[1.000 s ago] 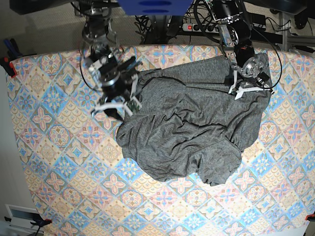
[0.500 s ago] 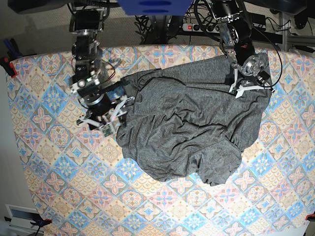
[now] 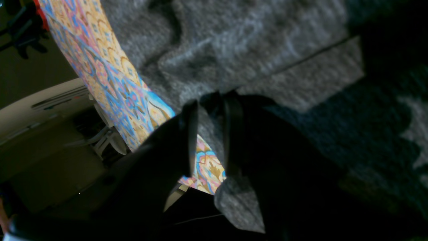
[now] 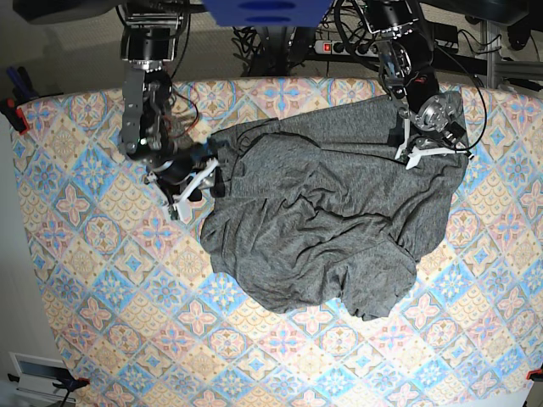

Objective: Layout the t-shirt on the table in an organized manner, then fold the t-shirt properly
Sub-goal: 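Grasp the shirt edge with the right gripper and drag it outward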

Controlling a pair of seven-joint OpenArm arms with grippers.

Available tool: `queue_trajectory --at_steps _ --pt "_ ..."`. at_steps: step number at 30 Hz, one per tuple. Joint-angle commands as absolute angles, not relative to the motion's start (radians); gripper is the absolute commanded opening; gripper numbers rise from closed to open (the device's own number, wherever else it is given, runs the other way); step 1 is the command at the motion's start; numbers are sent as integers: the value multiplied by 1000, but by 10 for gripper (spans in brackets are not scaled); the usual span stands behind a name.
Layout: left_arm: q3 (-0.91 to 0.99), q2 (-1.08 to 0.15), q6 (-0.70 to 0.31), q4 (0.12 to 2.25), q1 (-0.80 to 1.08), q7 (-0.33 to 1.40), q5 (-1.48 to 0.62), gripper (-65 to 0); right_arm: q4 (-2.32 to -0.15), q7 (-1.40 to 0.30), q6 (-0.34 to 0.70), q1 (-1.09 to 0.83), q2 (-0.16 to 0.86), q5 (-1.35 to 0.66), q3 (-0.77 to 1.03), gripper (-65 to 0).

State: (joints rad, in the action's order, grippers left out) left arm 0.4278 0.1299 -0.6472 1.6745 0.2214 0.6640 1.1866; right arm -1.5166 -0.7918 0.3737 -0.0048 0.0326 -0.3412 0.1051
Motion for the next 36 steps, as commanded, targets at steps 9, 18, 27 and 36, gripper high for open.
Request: queue_trajectory --at_steps 9,18,27,36 --pt "433 137 -698 1666 237 702 1216 -511 -1540 -794 381 77 35 -386 107 -354" --pt "433 137 -698 1666 237 702 1216 -511 -1486 -794 381 137 35 -383 114 -354" --pt "433 137 -698 1666 237 702 1216 -511 -1359 -713 381 142 51 -383 107 -354" --pt "433 136 -698 1666 237 702 1216 -511 -1245 -670 381 183 56 -384 64 -354"
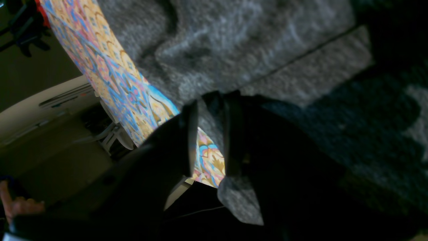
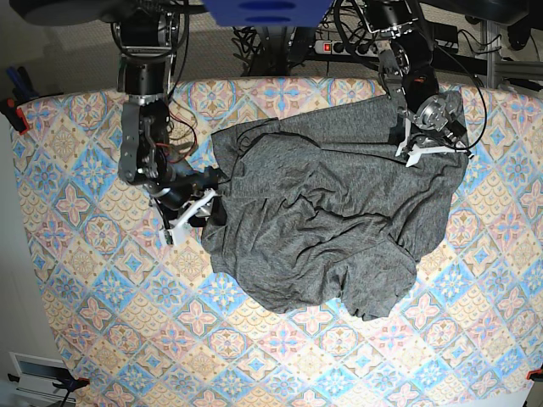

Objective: Layout the t-shirt on the table in an organized manner, then fold the t-shirt properly
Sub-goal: 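Grasp the shirt edge with the right gripper and drag it outward, then pull the grasped grey shirt edge with the right gripper away from the left gripper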

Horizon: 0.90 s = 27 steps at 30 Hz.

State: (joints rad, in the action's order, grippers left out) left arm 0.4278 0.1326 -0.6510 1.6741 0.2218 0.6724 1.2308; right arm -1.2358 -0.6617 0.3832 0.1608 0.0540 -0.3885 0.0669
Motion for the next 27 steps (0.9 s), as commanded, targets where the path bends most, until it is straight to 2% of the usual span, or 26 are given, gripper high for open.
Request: queue_trajectory --at_steps 1,9,11,14,17,18,27 --pt "433 136 -698 1666 237 702 1216 -511 -1245 -670 381 199 56 -384 44 -354" --pt "433 136 -698 1666 237 702 1216 -511 -1244 -668 381 269 54 -384 -16 -355" --pt "433 136 -698 1666 237 702 1216 -511 -1244 -668 381 269 54 -384 -18 -374" --pt "433 136 -698 1666 237 702 1216 -511 -1244 -668 381 265 56 -384 -12 -474" --pt "433 136 -698 1666 232 700 1216 -511 -1234 -671 375 263 79 -384 -8 -619" --pt "433 136 -698 1666 232 700 1216 -511 -1222 -674 375 266 87 -384 -8 -650" --pt "433 134 -698 1666 229 700 1216 -511 -1191 -668 374 262 101 -383 15 -650"
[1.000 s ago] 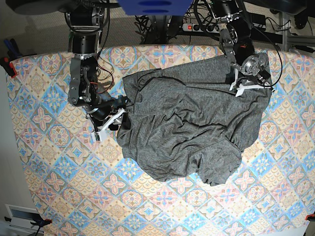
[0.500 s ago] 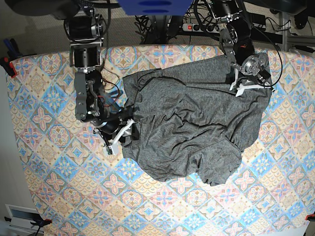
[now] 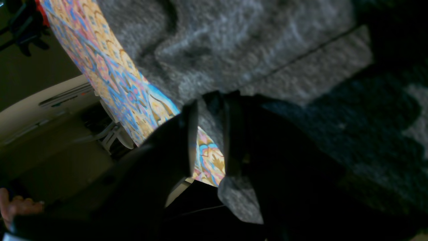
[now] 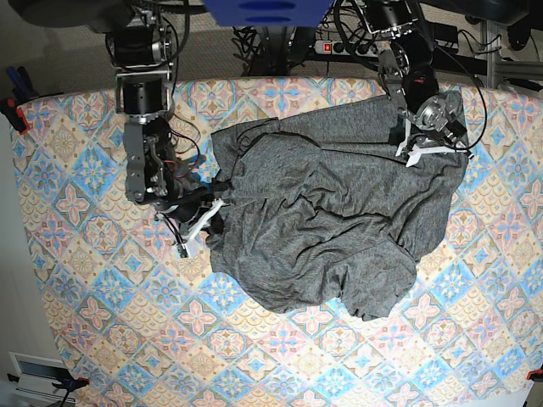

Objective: Layout the t-shirt on the table in an organized manner, then fold the t-shirt properly
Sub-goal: 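Pull the grasped grey shirt edge with the right gripper away from the left gripper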

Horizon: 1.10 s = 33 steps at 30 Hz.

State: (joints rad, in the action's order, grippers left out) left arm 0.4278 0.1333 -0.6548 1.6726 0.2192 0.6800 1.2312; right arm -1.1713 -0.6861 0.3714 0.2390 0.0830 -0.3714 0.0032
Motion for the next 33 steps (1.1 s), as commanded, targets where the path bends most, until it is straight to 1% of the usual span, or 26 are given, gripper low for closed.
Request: queue_trajectory --at_steps 1,4,7,12,16,19,24,30,33 --pt "433 133 -698 1667 229 700 1216 -511 -1191 -668 374 262 107 -383 42 -650" --pt "433 130 -698 1667 234 700 1216 -511 -1191 -676 374 262 111 -383 134 -650" --pt "433 130 -698 1672 234 700 1216 -511 -1193 -677 374 262 143 -383 237 -650" --pt "433 136 -698 1744 236 700 1216 -511 -1198 -668 374 203 174 -383 308 -650" --pt "433 136 -698 1750 231 700 1216 -511 -1308 -676 374 154 173 -383 392 -650" --pt "433 136 -698 1761 228 700 1216 -511 -1423 -674 374 84 171 -383 458 -650" --pt "432 137 -698 1813 228 700 1216 -511 -1503 -677 374 33 171 -383 518 -650" --pt "432 137 -698 1813 228 700 1216 -511 -1509 -696 372 -30 171 -383 595 -650" --pt "432 137 -698 1813 228 700 1216 -511 -1509 -688 372 -76 171 -383 604 -650"
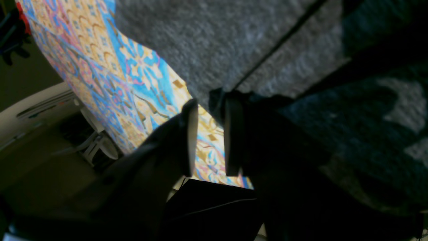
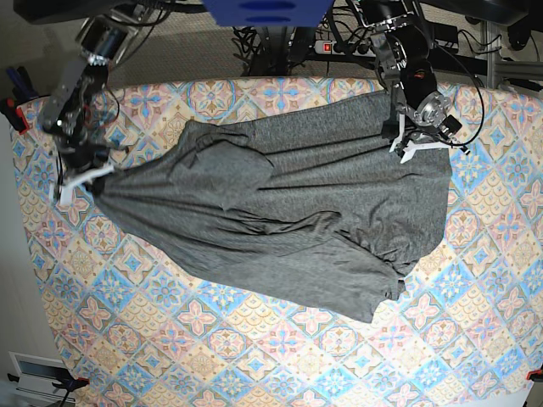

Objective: Layout the t-shirt on the table in an organized manner, then fold the t-shirt properly
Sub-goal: 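Pull the grasped grey shirt edge with the right gripper away from the left gripper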

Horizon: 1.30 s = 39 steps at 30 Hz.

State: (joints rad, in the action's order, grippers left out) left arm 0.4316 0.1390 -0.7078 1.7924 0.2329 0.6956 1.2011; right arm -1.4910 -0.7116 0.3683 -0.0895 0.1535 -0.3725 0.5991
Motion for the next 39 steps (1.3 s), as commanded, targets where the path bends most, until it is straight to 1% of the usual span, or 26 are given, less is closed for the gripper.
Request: queue_trajectory --at_steps 1,7,9,11,13,14,16,18,22,26,28,31,35,39 --pt "432 137 -698 1813 229 700 1216 -511 -1509 -688 372 -88 171 -383 605 -650" --pt "432 137 -698 1813 229 700 1216 -511 -1509 -696 372 -105 171 -383 677 -650" --pt "432 137 -698 1813 229 700 1216 -511 -1509 -700 372 -108 171 -383 676 -636" --pt "432 137 -698 1813 229 700 1216 -511 -1509 -722 372 -120 171 -383 676 -586" --pt "432 137 -698 1813 229 700 1216 -511 -1518 -739 372 -136 170 -383 679 -504" --pt "432 137 -698 1813 229 700 1216 -511 -1538 -734 372 -137 170 -383 682 -473" --pt "432 137 -698 1813 229 700 1216 -511 -1596 -731 374 -150 170 -383 682 -431" --pt "432 137 -698 1813 229 700 1216 -511 -1662 -731 374 -168 173 -383 682 -413" --pt "432 137 -698 1813 229 700 1216 -511 -1784 -739 374 -170 174 -384 705 -408" --pt "432 137 -698 1813 229 699 1216 -511 -1790 -740 374 -168 176 -384 696 -408" --pt "432 136 -698 1813 231 699 1216 -511 -1748 -740 378 -156 183 -384 659 -408" --pt "432 136 -698 1813 234 699 1216 -511 -1704 -740 378 -79 234 -384 581 -408" --pt "432 136 -698 1813 236 700 1216 -511 -1604 -739 380 48 246 -384 464 -408" --pt "432 136 -698 1813 236 700 1216 -511 -1498 -733 389 102 321 -384 367 -408"
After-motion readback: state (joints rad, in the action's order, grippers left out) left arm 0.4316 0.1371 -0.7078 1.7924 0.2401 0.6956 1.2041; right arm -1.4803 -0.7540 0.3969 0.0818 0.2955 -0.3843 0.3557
